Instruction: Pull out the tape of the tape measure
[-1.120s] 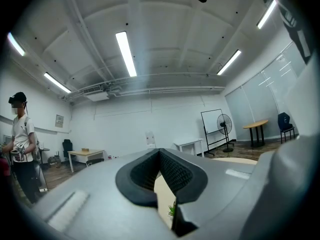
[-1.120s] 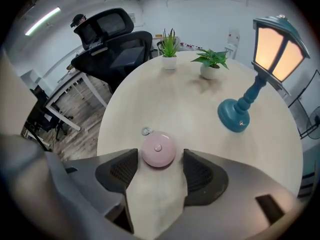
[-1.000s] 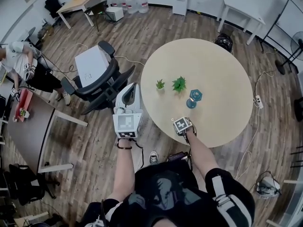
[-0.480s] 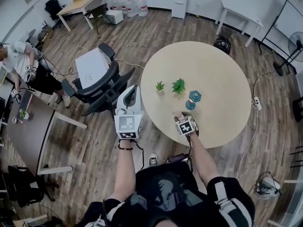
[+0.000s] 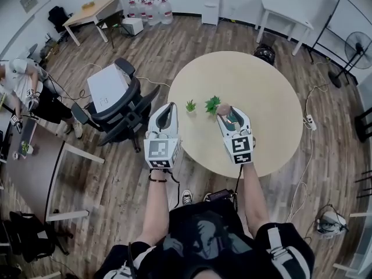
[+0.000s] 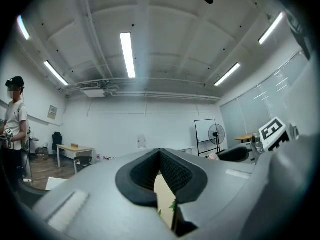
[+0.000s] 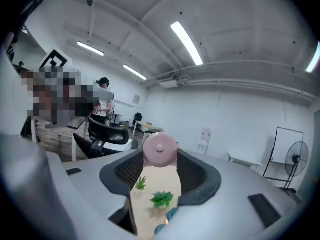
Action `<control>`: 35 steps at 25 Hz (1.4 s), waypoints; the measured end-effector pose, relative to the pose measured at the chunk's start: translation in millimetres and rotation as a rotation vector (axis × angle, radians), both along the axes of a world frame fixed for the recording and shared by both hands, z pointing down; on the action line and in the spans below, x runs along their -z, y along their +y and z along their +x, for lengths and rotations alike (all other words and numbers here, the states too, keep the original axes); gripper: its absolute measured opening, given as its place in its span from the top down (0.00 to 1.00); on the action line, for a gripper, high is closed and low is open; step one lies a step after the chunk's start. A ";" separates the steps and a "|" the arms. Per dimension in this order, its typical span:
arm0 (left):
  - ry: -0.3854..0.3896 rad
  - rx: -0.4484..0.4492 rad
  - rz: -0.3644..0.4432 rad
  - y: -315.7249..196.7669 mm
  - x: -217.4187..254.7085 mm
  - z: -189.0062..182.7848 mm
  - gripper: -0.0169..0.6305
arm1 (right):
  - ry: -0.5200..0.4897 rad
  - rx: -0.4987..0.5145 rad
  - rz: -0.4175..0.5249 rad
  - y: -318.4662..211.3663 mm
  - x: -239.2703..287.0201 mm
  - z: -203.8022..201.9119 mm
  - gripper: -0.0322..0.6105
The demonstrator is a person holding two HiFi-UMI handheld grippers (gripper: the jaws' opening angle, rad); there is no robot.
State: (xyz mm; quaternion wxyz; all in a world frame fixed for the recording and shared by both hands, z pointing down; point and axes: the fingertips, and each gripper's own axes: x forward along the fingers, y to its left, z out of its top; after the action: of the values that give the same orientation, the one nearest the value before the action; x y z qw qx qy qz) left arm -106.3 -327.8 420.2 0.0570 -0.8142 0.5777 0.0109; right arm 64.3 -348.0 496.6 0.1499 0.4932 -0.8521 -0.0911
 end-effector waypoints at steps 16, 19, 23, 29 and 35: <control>0.147 -0.312 0.017 22.3 18.0 70.0 0.74 | -0.039 0.055 0.190 43.4 75.0 -7.7 0.62; 0.148 -0.396 0.011 27.9 18.3 89.4 0.71 | -0.033 0.082 0.209 48.8 78.6 -14.6 0.62; 0.159 -0.482 0.009 34.5 18.5 108.4 0.69 | -0.030 0.111 0.228 55.2 81.5 -20.6 0.62; 0.224 -0.586 0.016 43.0 23.4 117.9 0.76 | -0.040 0.152 0.252 62.4 88.2 -17.2 0.62; 0.204 -0.631 0.014 48.7 24.5 128.0 0.89 | -0.024 0.140 0.250 63.0 87.0 -12.8 0.62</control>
State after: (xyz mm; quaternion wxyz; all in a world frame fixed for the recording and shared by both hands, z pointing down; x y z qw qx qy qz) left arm 21.8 -279.1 395.6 -0.0020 -0.9473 0.2995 0.1134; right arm 51.5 -285.0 409.7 0.0701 0.4483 -0.8682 -0.2008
